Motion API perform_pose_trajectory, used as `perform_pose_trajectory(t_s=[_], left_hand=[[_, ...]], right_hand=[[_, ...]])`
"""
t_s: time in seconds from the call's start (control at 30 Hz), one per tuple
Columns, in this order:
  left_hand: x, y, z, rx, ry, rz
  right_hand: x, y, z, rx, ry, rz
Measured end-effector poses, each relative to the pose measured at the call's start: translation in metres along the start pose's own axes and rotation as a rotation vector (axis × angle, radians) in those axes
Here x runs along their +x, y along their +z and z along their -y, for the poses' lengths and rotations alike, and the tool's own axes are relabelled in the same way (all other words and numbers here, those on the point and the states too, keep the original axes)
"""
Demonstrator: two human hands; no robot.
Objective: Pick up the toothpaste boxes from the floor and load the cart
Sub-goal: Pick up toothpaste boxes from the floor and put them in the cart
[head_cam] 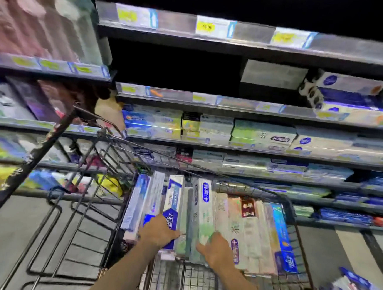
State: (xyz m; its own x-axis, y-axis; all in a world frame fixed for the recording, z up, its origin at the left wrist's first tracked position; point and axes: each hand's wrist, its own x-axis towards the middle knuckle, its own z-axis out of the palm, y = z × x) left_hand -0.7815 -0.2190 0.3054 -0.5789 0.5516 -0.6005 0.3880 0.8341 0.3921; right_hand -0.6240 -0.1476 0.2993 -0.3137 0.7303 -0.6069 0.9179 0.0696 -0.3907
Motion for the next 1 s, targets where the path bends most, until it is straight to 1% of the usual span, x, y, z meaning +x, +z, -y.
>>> perform_pose_trajectory(t_s=[0.13, 0.3, 0.4, 0.5, 0.57, 0.63, 0.7, 0.87, 1.0], left_hand=[[0.038, 0.026, 0.006, 0.003, -0.019, 0.03], [0.062, 0.054, 0.008, -0.01, -0.067, 0.058], [0.066, 0.064, 0.011, -0.014, -0.084, 0.013], [0.061, 0.065, 0.011, -0.025, -0.086, -0.021], [0.056, 0.057, 0.009, -0.043, -0.047, -0.038], [0.051, 0.043, 0.004, -0.088, 0.028, -0.05], [0.046, 0.021, -0.007, -0.058, 0.115, -0.056], [0.026, -0.038, -0.055, 0.178, 0.255, -0.126], [0.011, -0.057, -0.105, 0.487, 0.453, -0.155]], right_hand=[[0.03, 0.023, 0.004, 0.069, 0.046, -0.005], [0.054, 0.037, -0.002, 0.061, 0.038, -0.022], [0.061, 0.044, -0.006, 0.044, 0.019, -0.038], [0.059, 0.043, -0.009, 0.057, 0.006, -0.009], [0.055, 0.038, -0.008, 0.099, -0.014, 0.004], [0.052, 0.027, -0.004, 0.124, -0.033, -0.028], [0.047, 0.01, 0.0, 0.123, -0.059, -0.074], [0.026, -0.054, 0.001, -0.053, -0.146, -0.218], [0.007, -0.105, -0.026, -0.239, -0.198, -0.347]])
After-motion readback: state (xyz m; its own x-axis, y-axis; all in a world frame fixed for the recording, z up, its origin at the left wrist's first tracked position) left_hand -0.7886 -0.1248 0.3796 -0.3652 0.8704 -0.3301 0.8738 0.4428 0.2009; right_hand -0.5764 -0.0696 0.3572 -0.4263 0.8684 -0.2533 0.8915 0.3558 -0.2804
